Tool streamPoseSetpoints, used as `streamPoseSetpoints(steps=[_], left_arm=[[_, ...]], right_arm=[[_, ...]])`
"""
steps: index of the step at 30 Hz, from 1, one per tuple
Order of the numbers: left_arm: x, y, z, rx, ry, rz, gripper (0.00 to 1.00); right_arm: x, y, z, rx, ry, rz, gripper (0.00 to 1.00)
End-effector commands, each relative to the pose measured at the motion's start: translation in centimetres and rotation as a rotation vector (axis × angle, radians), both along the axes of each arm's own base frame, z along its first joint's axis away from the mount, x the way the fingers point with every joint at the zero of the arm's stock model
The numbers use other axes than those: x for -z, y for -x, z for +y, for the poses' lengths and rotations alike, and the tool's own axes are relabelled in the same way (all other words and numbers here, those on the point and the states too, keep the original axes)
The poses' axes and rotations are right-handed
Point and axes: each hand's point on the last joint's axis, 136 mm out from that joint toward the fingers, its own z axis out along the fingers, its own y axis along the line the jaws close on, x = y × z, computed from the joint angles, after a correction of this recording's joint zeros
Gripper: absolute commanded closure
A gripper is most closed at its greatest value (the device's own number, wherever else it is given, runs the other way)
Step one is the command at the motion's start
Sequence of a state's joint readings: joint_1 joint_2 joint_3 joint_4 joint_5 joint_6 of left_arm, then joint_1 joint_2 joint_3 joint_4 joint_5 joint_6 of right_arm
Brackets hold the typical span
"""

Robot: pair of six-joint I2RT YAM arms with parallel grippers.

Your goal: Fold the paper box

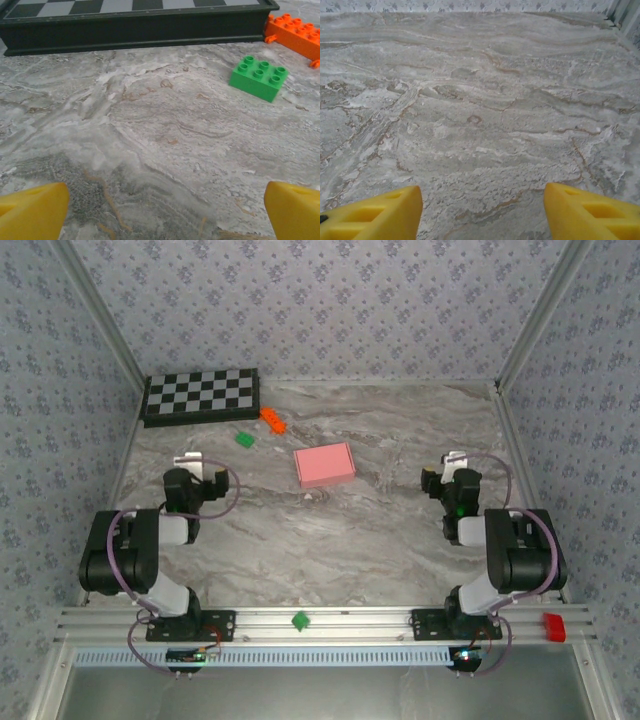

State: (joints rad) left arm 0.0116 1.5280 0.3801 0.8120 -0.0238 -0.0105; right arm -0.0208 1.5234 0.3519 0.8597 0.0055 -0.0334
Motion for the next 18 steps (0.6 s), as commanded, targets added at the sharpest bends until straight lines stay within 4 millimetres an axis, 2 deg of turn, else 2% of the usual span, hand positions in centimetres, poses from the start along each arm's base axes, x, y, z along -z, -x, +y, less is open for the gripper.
streamPoseSetpoints(steps=[1, 18], left_arm=[[-1.01, -0.89, 0.98, -0.055, 0.009, -0.024, 0.0], [-1.04, -0.93, 0.94, -0.053, 0.008, -0.027, 0.0]], right_arm=[[-0.65, -0.7, -0.53, 0.033, 0.021, -0.022, 0.01], [-0.57, -0.72, -0.89, 0.046, 0.01, -0.011, 0.0]])
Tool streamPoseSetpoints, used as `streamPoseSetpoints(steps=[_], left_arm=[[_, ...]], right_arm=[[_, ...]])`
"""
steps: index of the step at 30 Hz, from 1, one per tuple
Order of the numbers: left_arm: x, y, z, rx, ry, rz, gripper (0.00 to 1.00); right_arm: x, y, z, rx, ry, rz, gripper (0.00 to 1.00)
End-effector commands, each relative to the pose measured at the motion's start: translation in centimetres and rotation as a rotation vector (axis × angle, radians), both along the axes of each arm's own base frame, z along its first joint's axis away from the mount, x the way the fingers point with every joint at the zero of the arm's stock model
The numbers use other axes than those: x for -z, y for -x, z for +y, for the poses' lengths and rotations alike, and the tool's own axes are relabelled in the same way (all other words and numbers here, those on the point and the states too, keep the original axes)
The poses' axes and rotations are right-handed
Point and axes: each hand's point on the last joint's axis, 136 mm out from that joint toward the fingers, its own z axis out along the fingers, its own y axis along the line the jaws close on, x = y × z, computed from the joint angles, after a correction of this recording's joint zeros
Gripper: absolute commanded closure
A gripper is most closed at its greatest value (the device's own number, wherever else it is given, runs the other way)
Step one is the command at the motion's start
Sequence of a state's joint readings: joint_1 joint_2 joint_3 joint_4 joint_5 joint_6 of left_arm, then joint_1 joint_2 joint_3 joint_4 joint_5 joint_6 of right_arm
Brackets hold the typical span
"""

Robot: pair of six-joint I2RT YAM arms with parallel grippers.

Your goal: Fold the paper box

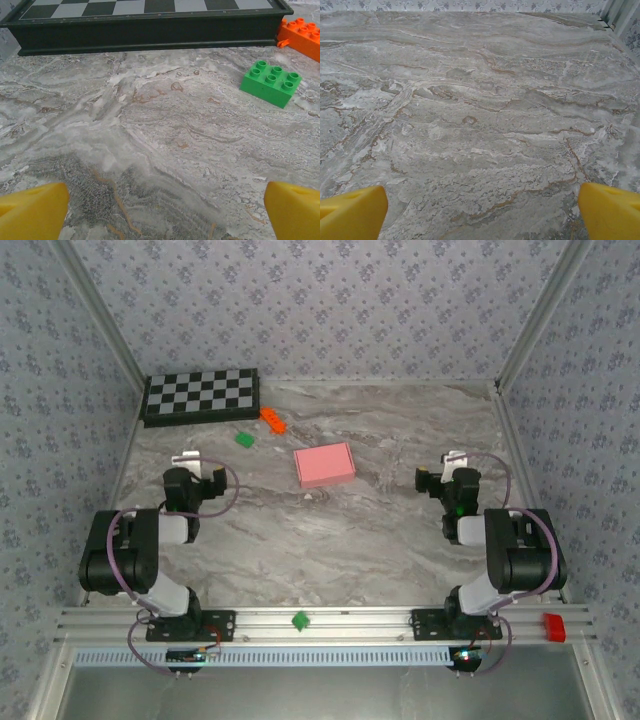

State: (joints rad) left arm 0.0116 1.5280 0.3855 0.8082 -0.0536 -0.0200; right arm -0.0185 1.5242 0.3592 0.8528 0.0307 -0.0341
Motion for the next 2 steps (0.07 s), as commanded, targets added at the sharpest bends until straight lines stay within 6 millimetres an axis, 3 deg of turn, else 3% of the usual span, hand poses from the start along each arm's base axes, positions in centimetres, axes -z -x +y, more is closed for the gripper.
streamPoseSetpoints(steps=[1, 2], left_arm=[[-0.83, -0.77, 0.42, -0.021, 0.011, -0.023, 0.0], [-0.9, -0.8, 0.43, -0.022, 0.011, -0.026, 0.0]], right_arm=[[-0.49, -0.58, -0.51, 0.024, -0.001, -0.012, 0.01], [-0.52, -0.6, -0.52, 0.024, -0.001, -0.014, 0.0]])
